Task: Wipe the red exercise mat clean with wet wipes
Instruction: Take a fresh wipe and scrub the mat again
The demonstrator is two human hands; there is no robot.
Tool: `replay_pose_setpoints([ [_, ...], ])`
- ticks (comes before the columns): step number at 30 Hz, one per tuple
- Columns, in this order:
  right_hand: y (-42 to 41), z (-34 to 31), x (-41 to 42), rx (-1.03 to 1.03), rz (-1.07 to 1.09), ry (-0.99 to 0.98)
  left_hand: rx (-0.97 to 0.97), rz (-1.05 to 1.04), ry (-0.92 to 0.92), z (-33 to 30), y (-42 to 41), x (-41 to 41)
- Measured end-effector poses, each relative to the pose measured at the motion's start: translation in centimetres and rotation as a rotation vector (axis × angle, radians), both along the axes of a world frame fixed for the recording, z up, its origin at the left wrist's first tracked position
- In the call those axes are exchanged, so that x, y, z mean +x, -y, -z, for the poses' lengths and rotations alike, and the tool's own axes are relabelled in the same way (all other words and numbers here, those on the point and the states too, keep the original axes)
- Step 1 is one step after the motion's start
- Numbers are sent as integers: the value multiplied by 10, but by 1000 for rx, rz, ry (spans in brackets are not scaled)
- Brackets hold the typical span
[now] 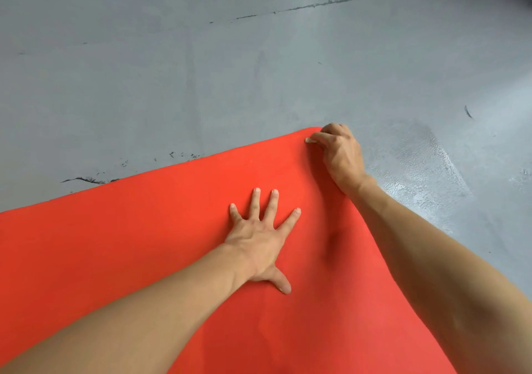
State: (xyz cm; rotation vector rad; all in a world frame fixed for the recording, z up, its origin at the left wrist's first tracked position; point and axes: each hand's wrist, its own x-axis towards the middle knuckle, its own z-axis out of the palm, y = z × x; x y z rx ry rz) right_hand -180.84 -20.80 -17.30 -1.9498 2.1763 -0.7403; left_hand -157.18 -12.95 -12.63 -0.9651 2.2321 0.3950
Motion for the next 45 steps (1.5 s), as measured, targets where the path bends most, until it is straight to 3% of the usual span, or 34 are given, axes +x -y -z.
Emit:
replay_pose_setpoints([
  [5,-61,-2,-20,-36,-181,-51,2,5,12,0,2,0],
  [17,-224,-20,-24,62,-120,-19,-7,-22,31,-14,-7,-3],
  [22,-280,-16,-21,50,-49,5,40,256,-102,-22,-70,-15],
  [28,-355,-15,-16,74,50,-7,22,311,-55,-1,-118,-17],
  [36,-246,-28,4,114,62,95,-16,316,-64,1,-115,-14],
  [41,-293,-20,-7,123,35,59,-21,345,-38,-1,-117,-14],
  [45,-342,-23,-10,143,46,57,-37,653,-56,-1,-133,-11],
])
